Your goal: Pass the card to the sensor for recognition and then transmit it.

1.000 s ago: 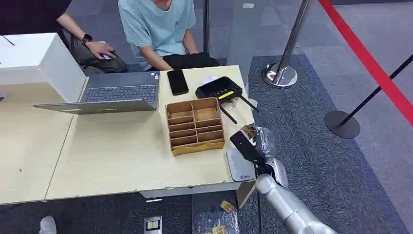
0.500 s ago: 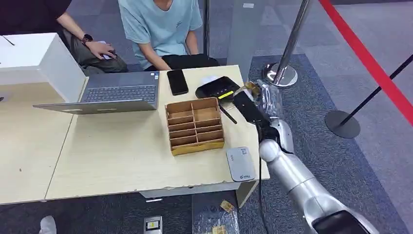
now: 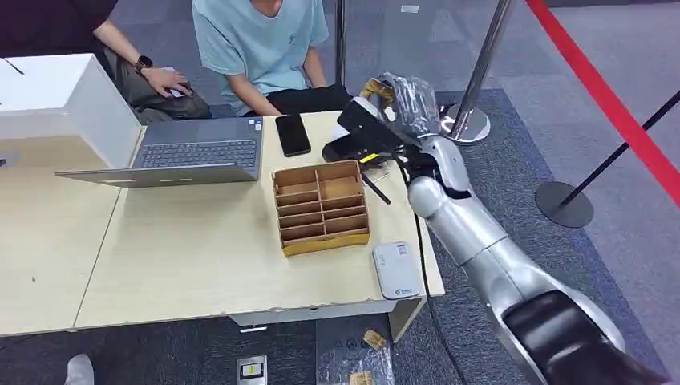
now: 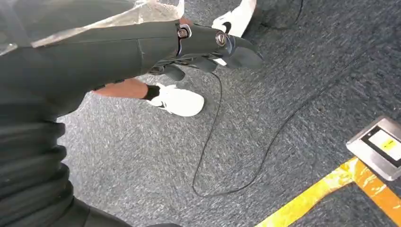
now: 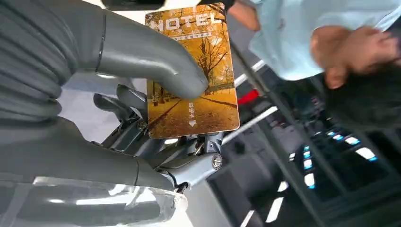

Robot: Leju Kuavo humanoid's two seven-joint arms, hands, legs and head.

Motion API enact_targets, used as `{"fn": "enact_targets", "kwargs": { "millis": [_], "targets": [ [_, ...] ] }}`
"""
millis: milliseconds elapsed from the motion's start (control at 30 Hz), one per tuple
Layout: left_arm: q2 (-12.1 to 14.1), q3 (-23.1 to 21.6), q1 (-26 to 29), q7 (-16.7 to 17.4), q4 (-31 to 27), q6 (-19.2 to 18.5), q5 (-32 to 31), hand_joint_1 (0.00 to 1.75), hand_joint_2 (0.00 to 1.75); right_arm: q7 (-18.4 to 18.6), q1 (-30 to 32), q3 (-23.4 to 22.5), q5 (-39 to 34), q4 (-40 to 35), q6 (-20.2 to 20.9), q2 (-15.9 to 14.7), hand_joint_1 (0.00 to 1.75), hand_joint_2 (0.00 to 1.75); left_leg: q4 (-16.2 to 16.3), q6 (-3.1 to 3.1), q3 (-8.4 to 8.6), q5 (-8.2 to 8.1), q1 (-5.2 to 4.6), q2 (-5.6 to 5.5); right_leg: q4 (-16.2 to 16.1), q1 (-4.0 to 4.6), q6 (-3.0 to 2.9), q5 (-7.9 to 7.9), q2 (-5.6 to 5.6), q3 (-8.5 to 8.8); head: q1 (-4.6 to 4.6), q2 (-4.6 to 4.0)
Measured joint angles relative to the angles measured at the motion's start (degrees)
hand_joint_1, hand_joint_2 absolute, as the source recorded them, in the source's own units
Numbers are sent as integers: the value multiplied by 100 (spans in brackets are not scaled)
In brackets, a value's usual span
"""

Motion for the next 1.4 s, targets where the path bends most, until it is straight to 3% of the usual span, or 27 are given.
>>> {"fn": "enact_targets", "kwargs": {
  "millis": [167, 467, 967, 1400],
  "targets": [
    [-17, -13, -28, 50, 0, -53, -48, 0, 175, -7, -695, 394, 137, 851, 146, 354, 175, 175, 0, 0, -4, 0, 1, -1, 0, 1, 0, 0, -1, -1, -2, 0],
    [-24, -15, -24, 50, 0, -48, -22, 0, 175, 55, -1153, 719, 433, 1742, 319, 529, 175, 175, 1, 0, -4, 0, 0, -2, -3, 0, 1, 0, -1, -1, -2, 0],
    [-24, -15, 47, 44, 0, -35, -4, 0, 175, 225, -1591, 1028, 916, 2300, 551, 518, 175, 175, 2, 0, -1, 0, 0, -1, -2, 0, 1, 0, 0, -3, 0, 0],
    [-24, -15, 59, 35, 0, -35, -39, 0, 175, 352, -1612, 1194, 1211, 2409, 588, 459, 175, 175, 2, 0, 0, 0, 0, -1, -2, 0, 0, 0, 0, -2, -2, 0]
  ]
}}
